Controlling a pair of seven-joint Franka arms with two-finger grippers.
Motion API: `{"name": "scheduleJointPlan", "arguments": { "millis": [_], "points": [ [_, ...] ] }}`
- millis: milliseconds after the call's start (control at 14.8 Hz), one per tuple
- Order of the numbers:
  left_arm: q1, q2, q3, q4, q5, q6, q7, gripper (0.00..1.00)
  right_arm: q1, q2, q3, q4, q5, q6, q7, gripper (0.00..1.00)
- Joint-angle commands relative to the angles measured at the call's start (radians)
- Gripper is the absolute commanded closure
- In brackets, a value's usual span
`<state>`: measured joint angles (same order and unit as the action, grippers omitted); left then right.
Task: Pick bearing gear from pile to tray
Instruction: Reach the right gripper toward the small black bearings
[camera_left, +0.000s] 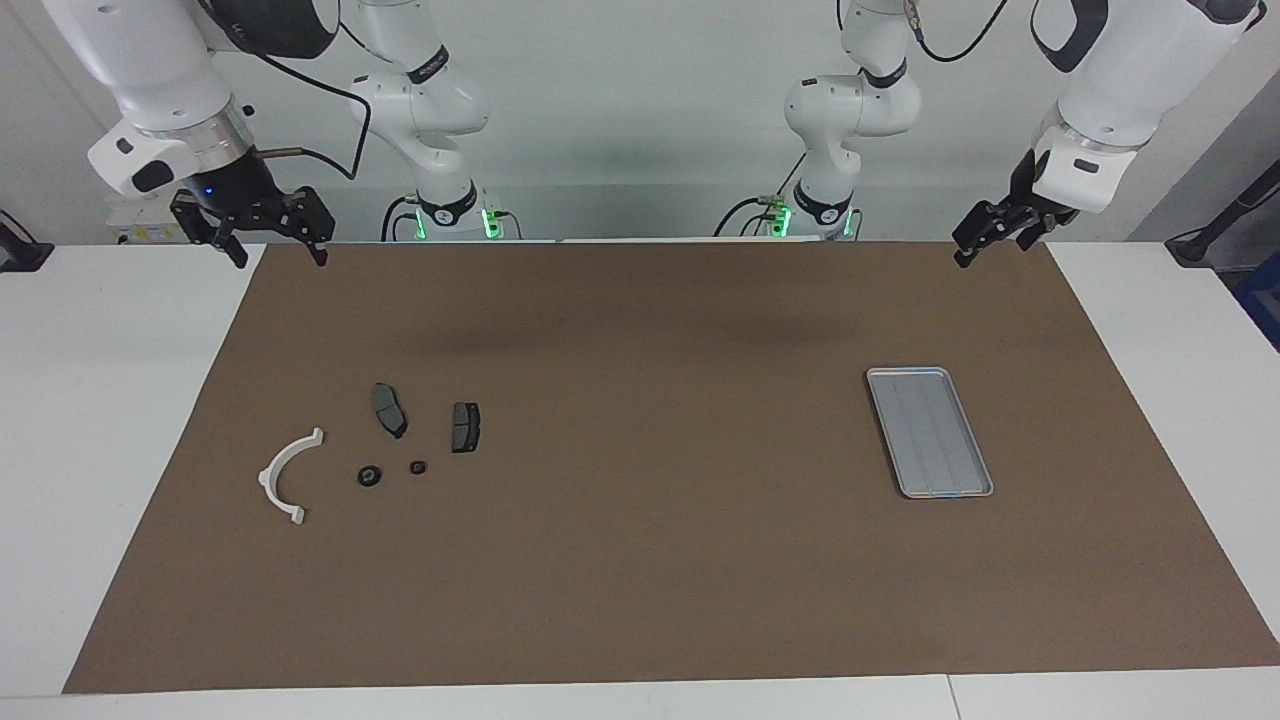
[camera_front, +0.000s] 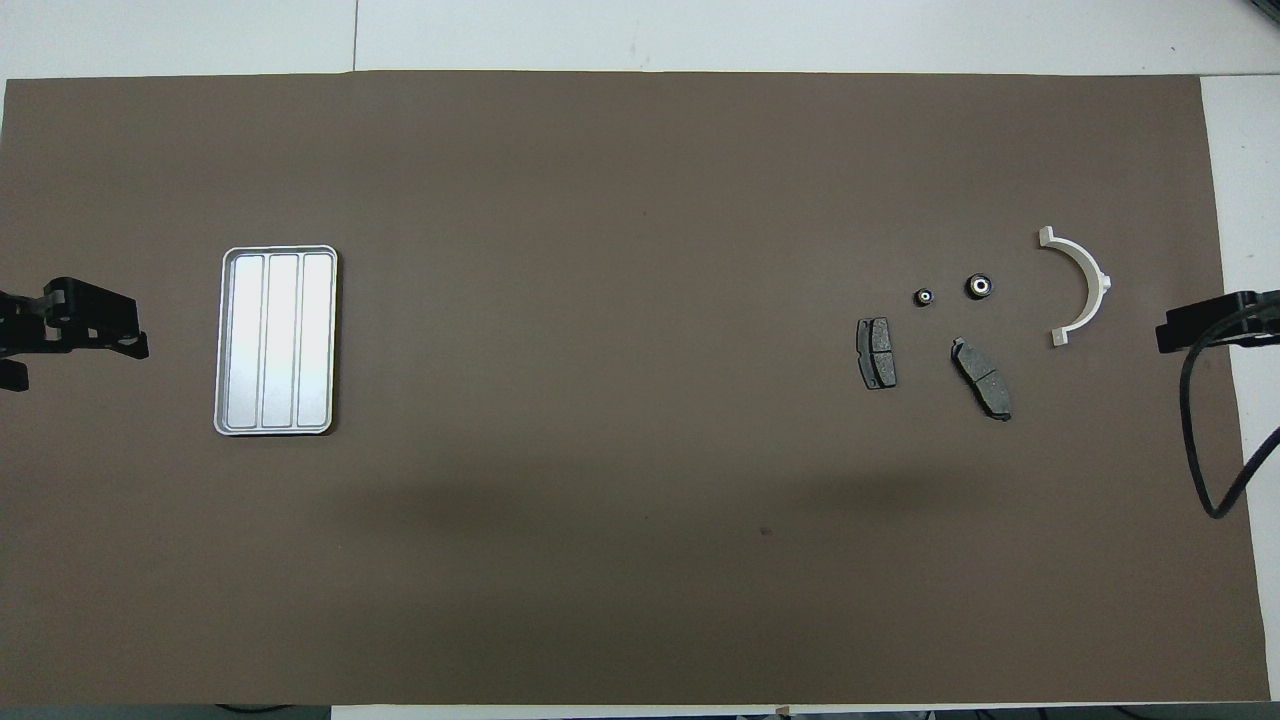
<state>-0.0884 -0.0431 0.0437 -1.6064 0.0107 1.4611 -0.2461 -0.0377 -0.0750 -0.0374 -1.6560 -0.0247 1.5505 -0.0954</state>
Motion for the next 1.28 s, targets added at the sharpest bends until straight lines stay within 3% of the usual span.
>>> {"name": "scheduleJointPlan", "arguments": {
  "millis": [0,404,808,1212],
  "points": [
    [0.009,-0.021,-0.007,-0.018,0.005,-0.007,0.005,0.0,-0.011,-0.016,0.005,-0.034,0.006,0.028,-0.001,0.0],
    [0.009,-0.021,-0.007,-0.018,0.005,-0.007,0.005,0.0,-0.022,0.07,0.005,-0.096,0.008,0.196,-0.035,0.0],
    [0.009,-0.021,-0.007,-0.018,0.005,-0.005,0.005,0.0,-0.022,0.248,0.007,-0.108,0.008,0.364,-0.037,0.02],
    [0.007,-0.021,-0.007,-0.018,0.005,-0.005,0.004,0.0,-0.019,0.371,0.007,-0.119,0.006,0.535,-0.04,0.02]
  ]
}}
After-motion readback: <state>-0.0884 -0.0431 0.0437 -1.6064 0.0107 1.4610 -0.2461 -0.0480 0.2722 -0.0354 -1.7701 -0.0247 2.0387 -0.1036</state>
